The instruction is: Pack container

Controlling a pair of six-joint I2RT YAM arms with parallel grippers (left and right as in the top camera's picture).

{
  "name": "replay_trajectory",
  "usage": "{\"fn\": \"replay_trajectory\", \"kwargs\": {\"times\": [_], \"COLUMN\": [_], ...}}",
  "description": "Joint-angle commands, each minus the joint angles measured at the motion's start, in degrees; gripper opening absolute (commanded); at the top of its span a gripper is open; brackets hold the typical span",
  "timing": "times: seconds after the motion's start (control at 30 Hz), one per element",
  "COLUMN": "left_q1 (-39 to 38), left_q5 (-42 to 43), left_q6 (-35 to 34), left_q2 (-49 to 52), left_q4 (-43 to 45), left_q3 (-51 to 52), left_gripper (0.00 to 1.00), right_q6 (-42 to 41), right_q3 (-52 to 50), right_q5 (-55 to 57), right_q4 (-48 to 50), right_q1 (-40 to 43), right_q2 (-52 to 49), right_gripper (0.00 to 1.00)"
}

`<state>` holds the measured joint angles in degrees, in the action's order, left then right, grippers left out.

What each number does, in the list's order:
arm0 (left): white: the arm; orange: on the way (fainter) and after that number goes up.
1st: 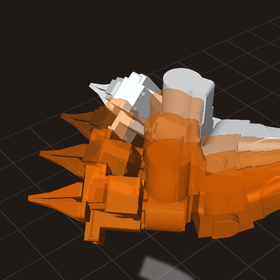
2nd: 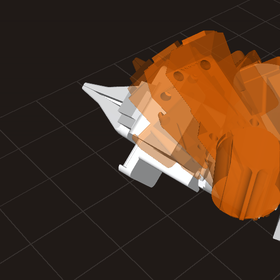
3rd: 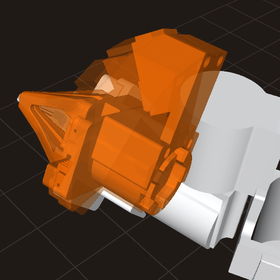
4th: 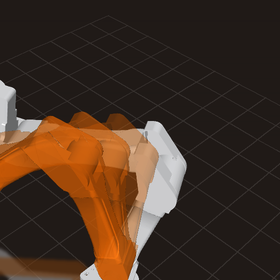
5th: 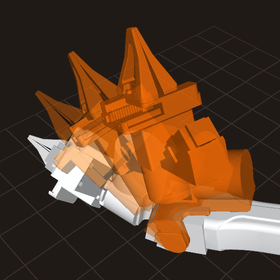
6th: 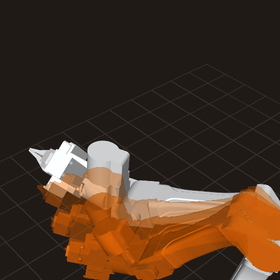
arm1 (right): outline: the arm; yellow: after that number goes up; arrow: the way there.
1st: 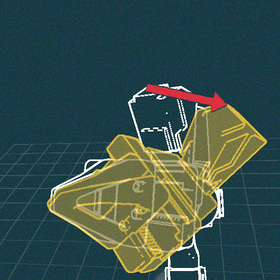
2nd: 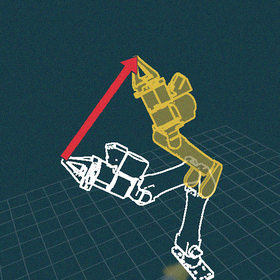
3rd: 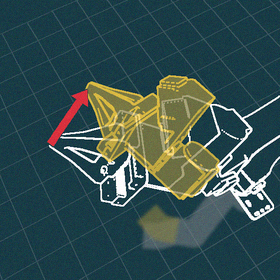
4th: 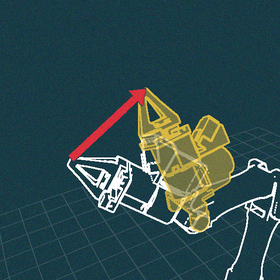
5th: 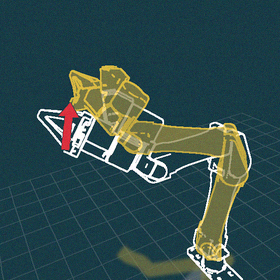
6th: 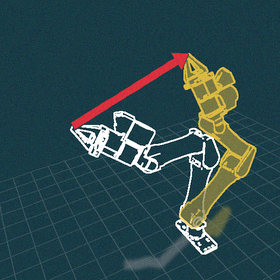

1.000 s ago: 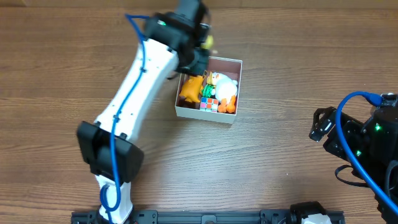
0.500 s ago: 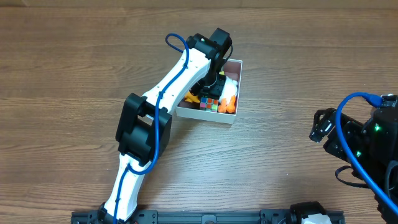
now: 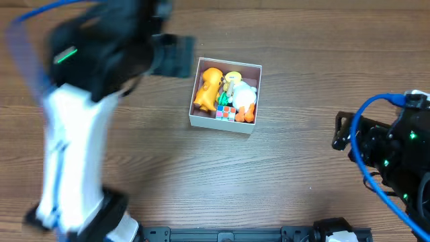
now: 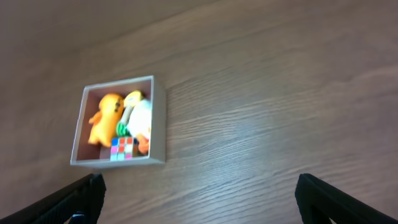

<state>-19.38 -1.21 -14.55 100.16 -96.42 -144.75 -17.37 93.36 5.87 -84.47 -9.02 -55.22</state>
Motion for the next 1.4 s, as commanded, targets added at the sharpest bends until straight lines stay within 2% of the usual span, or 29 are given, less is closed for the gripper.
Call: {"fn": "replay_trajectory", "kwargs": {"times": [0.0, 0.1, 0.37, 1.07, 1.27, 1.37], "left_q1": [2.73, 3.21, 3.21, 3.21, 3.21, 3.21], "left_q5": [-3.76, -5.60, -5.81, -5.81, -5.81, -5.81], "left_q6": [-0.26, -0.15, 0.83, 0.83, 0.83, 0.83], "left_q2": [-7.56, -12.41, -18.51, -17.00, -17.00, -17.00], "left_q4": [-0.37, -0.37, -0.37, -0.37, -0.37, -0.35], "left_q3": [-0.42, -0.42, -0.42, -0.39, -0.39, -0.39], "left_gripper": [1.00, 1.00, 1.00, 1.00, 1.00, 1.00], "right_q6": [8.66, 10.14, 10.12, 10.16, 10.21, 10.38], "right_q3": [0.44, 0.46, 0.44, 0.44, -0.85, -7.19], "right_q5": [-7.56, -13.68, -14.14, -13.33, -9.22, -7.23], "right_q4": [0.81, 0.79, 0.74, 0.70, 9.25, 16.17], "right_q1": [0.09, 0.09, 0.09, 0.04, 0.15, 0.15], "right_q2": [0.52, 0.52, 0.52, 0.50, 3.17, 8.09], "right_gripper": [1.00, 1.00, 1.00, 1.00, 1.00, 1.00]}}
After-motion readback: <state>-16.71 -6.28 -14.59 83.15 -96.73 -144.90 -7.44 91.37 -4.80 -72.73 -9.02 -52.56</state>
